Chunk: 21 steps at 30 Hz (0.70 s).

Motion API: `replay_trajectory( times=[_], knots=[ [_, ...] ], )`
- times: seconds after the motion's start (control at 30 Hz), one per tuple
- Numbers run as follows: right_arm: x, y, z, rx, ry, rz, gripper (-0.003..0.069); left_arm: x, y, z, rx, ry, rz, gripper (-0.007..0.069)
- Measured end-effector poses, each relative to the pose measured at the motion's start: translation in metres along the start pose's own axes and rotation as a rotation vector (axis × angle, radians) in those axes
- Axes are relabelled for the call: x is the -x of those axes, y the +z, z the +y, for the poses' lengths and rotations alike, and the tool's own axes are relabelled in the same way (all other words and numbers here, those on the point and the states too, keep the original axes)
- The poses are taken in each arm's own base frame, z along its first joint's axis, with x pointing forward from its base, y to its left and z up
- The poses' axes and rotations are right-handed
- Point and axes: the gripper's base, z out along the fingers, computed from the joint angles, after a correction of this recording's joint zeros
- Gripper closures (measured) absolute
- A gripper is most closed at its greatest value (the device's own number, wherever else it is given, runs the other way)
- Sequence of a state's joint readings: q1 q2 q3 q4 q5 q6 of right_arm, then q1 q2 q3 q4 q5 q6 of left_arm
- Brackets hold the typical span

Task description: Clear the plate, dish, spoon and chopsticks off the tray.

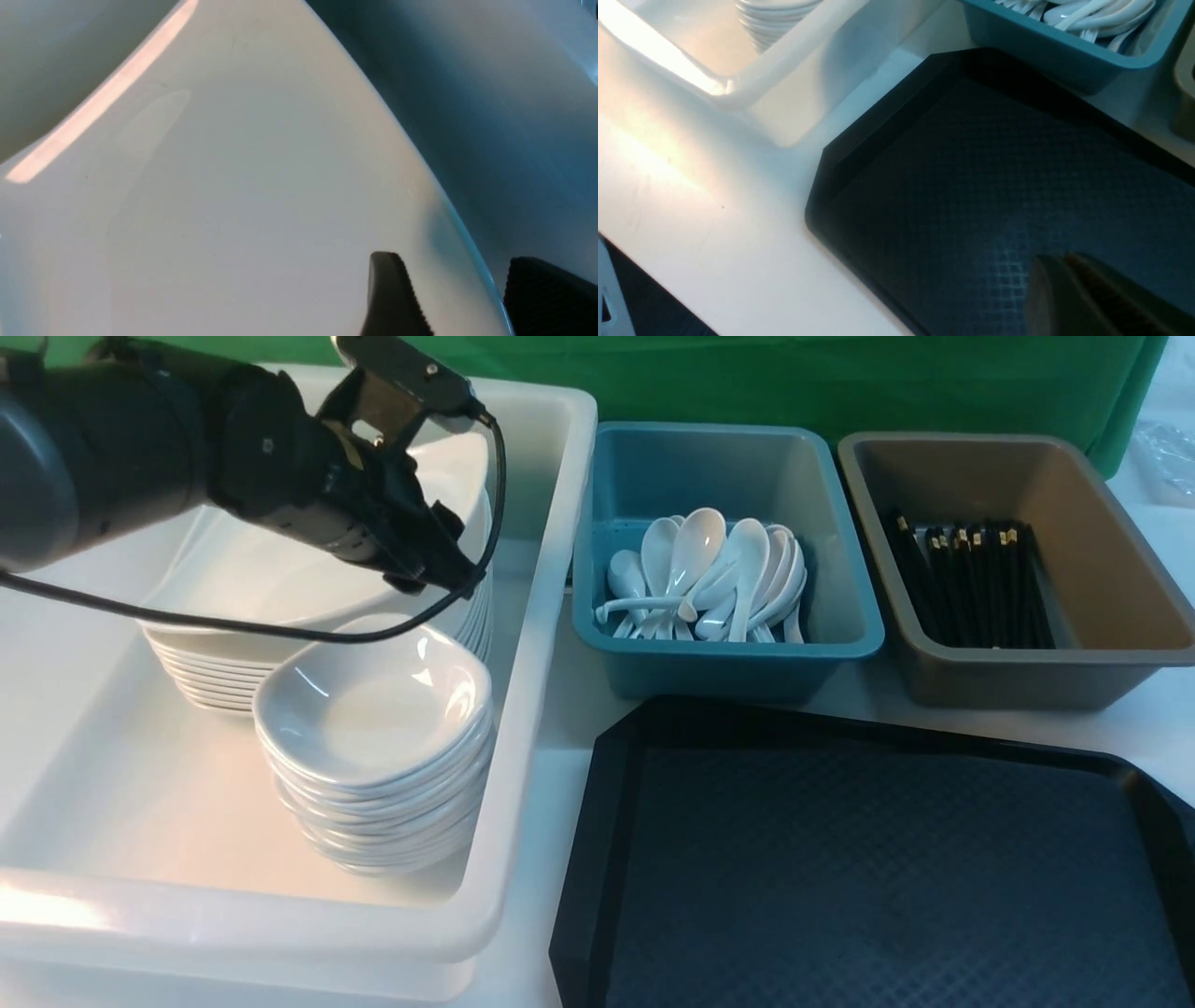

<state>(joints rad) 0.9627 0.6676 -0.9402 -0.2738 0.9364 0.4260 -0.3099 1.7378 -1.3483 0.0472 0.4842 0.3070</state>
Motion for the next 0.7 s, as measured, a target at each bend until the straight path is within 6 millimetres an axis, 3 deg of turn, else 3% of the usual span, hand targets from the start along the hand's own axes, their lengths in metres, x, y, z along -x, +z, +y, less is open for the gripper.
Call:
replay_trajectory(
  times=[0.33, 0.47, 0.57, 0.7],
  knots=[
    [-0.001, 0.0, 0.001, 0.012, 0.007, 0.006, 0.0601, 0.003, 0.0, -0.002, -0.025, -0.071, -0.036, 0.0295],
    [-0.001, 0.0, 0.001, 0.013, 0.008, 0.007, 0.0596, 0.008, -0.009, -0.001, -0.023, -0.096, -0.07, 0.0295],
    [-0.001, 0.0, 0.001, 0.013, 0.007, 0.008, 0.0592, 0.021, -0.04, 0.001, -0.039, -0.187, -0.172, 0.0316],
    [-0.001, 0.0, 0.001, 0.014, 0.007, 0.008, 0.0589, 0.038, -0.123, 0.003, -0.069, -0.27, -0.38, 0.0464]
  ],
)
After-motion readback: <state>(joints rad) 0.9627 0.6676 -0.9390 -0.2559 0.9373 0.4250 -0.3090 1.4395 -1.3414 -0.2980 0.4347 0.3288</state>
